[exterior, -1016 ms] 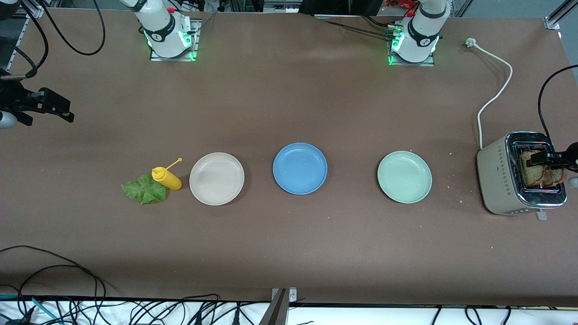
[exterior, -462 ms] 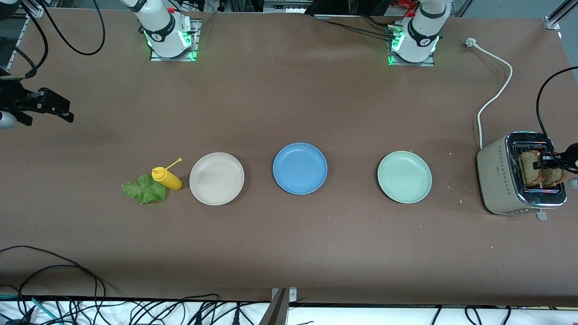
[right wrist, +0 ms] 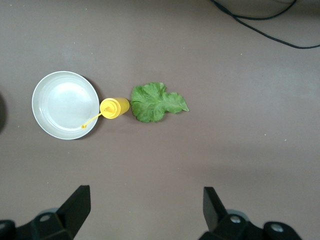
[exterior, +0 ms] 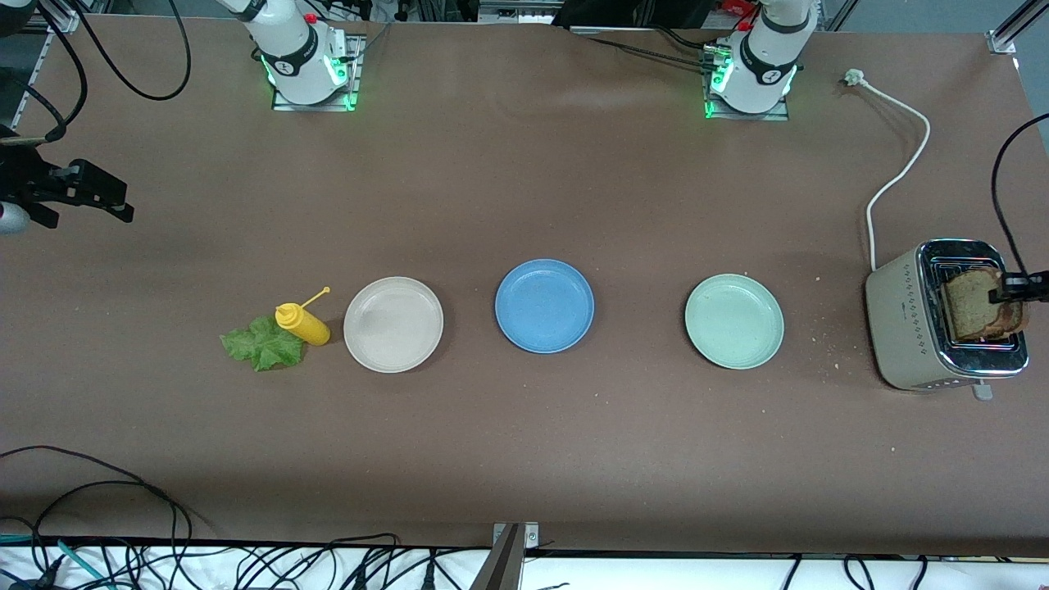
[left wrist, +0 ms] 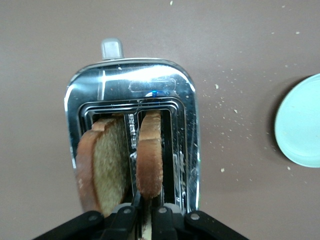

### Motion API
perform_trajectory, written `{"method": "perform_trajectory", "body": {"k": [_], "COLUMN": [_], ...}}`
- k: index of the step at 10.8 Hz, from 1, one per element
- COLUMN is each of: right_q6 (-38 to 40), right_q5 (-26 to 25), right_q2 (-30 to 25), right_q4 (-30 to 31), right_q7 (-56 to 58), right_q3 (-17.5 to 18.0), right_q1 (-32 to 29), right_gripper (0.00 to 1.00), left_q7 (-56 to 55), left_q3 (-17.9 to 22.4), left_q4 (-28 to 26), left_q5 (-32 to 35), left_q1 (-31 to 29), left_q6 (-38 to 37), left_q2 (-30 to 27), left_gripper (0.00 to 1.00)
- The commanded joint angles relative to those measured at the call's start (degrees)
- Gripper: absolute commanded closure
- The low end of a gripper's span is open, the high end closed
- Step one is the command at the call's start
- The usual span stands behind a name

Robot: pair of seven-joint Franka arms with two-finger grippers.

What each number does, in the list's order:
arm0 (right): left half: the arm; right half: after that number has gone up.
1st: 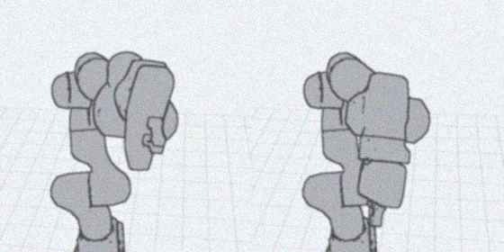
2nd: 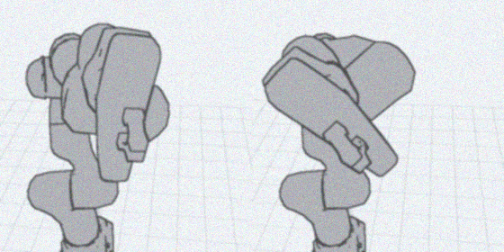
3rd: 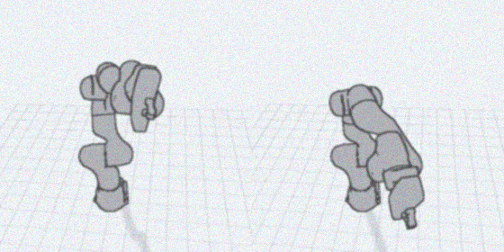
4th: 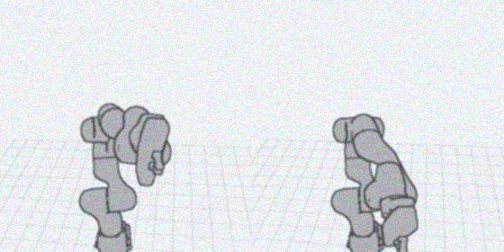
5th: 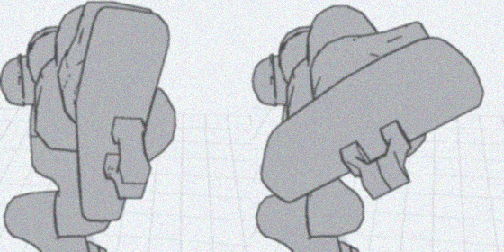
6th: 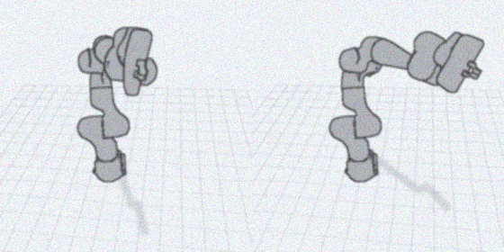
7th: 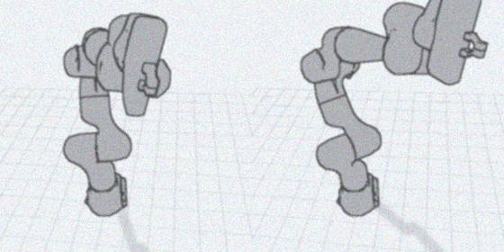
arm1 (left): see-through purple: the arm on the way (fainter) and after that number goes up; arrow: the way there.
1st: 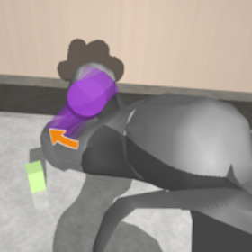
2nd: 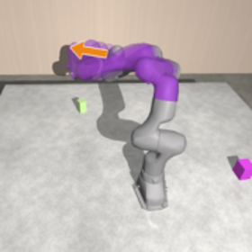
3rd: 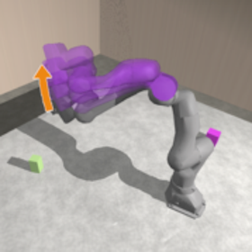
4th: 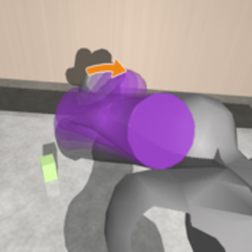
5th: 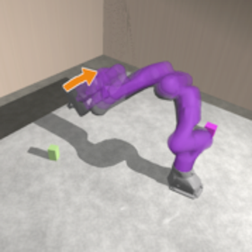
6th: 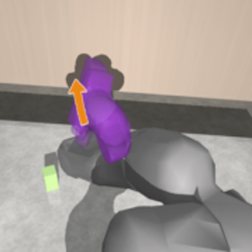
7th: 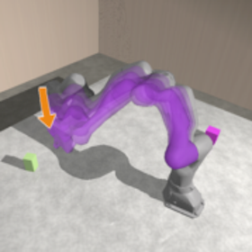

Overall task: Make sandwich in blue plate with both arms
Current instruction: 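Lower the left gripper into the toaster and grasp a bread slice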

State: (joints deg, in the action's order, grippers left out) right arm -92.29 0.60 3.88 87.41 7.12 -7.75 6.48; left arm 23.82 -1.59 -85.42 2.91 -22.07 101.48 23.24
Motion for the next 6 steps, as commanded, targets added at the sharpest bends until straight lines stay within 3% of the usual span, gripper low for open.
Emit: {"method": "perform_trajectory", "body": {"k": [1, 6], "right_q6": [0.71, 0.71], "right_q5": [0.81, 0.81], "right_q2": [0.43, 0.43], "right_q4": [-1.37, -1.37], "right_q7": [0.0, 0.0], "right_q3": [0.01, 0.01], "right_q1": [-0.33, -0.33], "right_gripper": [0.0, 0.0], "left_q7": [-0.97, -4.98], "left_q3": [-0.95, -3.14], "left_q4": [8.93, 10.88], "left_q5": [2.01, 0.78], "left_q1": [2.28, 14.66], "left_q6": [-11.98, -20.34], "left_q2": [-1.36, -4.7], "left_gripper": [1.0, 1.0]}}
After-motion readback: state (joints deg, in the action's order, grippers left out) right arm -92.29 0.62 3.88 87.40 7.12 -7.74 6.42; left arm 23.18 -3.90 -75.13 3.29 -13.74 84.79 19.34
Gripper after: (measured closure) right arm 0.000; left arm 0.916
